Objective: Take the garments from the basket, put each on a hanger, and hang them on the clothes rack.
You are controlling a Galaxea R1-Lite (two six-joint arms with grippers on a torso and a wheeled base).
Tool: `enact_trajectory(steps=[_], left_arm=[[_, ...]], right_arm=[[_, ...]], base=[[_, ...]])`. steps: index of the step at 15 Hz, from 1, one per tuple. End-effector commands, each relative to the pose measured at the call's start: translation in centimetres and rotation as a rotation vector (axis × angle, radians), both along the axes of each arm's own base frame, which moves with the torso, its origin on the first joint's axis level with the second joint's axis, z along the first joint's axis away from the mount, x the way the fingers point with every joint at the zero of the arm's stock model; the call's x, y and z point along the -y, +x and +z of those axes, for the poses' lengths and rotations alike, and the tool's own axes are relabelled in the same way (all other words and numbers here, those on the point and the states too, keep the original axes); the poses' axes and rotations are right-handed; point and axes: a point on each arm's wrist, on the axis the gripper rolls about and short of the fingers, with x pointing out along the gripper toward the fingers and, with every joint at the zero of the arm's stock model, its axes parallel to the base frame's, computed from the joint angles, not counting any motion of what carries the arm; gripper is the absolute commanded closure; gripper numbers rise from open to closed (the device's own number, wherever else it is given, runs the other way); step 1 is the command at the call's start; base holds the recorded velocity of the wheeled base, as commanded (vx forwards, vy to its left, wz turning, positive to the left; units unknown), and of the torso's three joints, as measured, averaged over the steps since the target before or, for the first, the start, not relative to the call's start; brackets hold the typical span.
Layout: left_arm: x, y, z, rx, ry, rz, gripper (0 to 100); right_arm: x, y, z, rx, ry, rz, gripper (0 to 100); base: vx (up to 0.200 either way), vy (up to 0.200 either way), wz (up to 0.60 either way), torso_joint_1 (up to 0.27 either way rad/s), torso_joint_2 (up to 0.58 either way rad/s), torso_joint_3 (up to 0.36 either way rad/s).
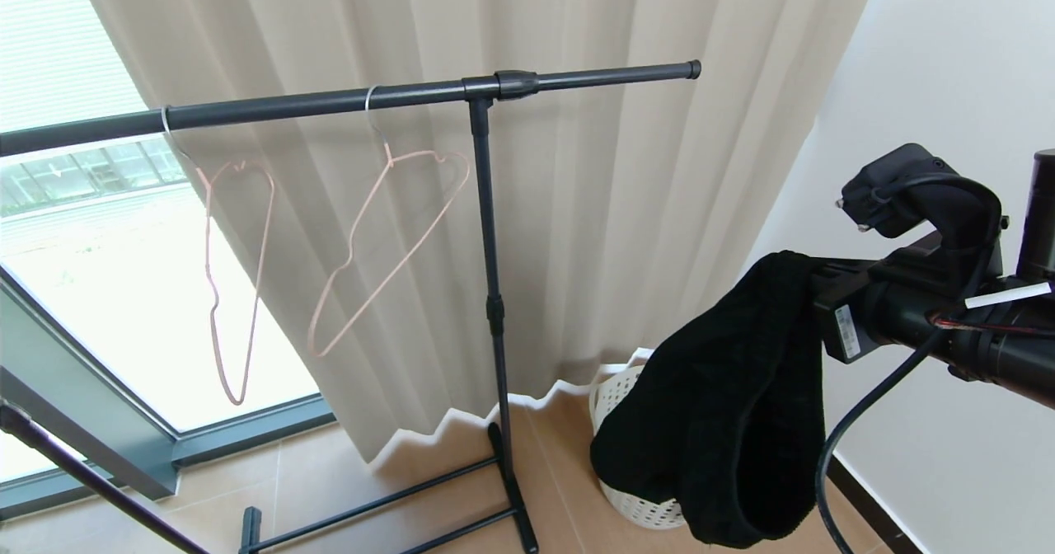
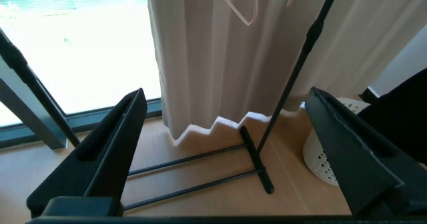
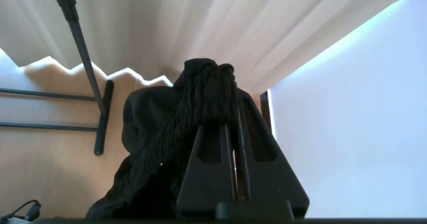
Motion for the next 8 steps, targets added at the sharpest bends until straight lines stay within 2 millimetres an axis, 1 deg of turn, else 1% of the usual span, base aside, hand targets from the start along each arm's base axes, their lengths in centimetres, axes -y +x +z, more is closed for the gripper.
enact_trajectory(steps=[1,2,3,5,8], left_arm=[[0.00,0.01,0.00,-0.002,0.000,-0.001,0],[0.00,0.01,0.00,-0.002,-0.002,-0.001,0],[0.00,0.00,0.03,-0.002,-0.002,-0.001,0],[0.00,0.00,0.03,-0.001,-0.008,-0.001,0],[0.00,0.00,0.03,-0.001,-0.006,-0.001,0]], right_arm=[[0.07,-0.18,0.07,0.004,0.000,0.001,100],[0.09,-0.27,0.05,0.004,0.000,0.001,100],[0.12,-0.41,-0.17,-0.001,-0.006,0.005,100],[0.22,-0.59,-0.32,-0.003,-0.014,0.009,100],[0.15,-0.50,-0.59,-0.014,-0.017,0.015,100]], base=[[0.000,0.000,0.00,0.178,-0.41,-0.227],[0.000,0.000,0.00,0.183,-0.41,-0.232],[0.000,0.000,0.00,0.076,-0.13,-0.076],[0.000,0.000,0.00,0.011,-0.03,-0.013],[0.000,0.000,0.00,0.010,-0.01,0.137]])
